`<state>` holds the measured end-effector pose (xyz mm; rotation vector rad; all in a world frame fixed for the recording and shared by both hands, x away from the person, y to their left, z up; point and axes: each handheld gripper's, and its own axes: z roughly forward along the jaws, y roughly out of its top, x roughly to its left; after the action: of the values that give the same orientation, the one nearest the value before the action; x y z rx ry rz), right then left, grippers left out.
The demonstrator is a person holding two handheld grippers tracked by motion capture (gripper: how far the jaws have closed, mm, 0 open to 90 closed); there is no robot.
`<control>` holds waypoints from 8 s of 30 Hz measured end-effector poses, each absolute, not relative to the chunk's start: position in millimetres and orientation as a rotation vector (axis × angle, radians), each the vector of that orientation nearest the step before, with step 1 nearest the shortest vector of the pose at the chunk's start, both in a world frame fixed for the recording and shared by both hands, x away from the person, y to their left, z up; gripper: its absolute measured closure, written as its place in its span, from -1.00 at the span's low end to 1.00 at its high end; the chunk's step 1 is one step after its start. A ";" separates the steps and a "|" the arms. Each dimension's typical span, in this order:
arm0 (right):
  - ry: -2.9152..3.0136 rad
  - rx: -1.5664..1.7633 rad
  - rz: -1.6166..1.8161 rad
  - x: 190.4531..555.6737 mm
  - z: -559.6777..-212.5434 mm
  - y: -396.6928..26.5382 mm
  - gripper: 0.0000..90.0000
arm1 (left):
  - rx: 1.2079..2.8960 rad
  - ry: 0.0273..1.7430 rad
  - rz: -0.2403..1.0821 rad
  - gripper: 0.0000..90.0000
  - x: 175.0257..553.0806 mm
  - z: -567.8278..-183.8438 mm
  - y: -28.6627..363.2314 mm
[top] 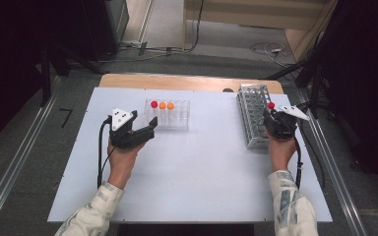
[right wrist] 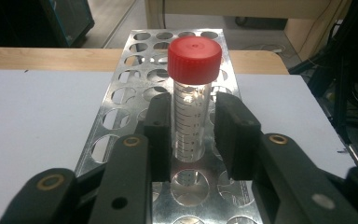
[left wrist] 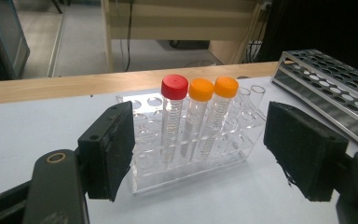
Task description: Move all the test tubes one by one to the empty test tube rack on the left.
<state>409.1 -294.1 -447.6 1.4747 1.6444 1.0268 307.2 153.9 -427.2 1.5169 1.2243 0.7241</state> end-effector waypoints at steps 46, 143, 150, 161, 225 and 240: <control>1.652 1.228 1.171 370.0 -390.3 -270.3 0.59 | 1.476 1.239 0.724 -0.43 304.7 -424.8 161.8; 2.144 0.796 1.398 310.9 -443.8 -25.2 0.59 | 1.617 1.039 0.707 0.54 287.3 -423.1 126.3; 2.150 0.788 1.415 310.3 -444.0 -25.2 0.35 | 1.606 1.044 0.702 0.56 287.1 -421.9 129.1; 2.151 0.866 1.324 317.0 -452.6 -55.6 -0.40 | 1.578 1.063 0.708 0.55 287.3 -420.2 133.5; 2.059 0.957 1.160 302.1 -455.7 -182.5 -0.44 | 1.470 1.277 0.890 0.55 364.9 -409.4 152.8; 2.058 0.959 1.151 302.9 -456.4 -182.8 -0.43 | 1.500 1.293 0.863 0.42 369.2 -423.7 148.3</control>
<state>302.9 -182.8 -456.4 0.9589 2.0579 1.1506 369.2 148.3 -423.7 1.5000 1.2930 0.8633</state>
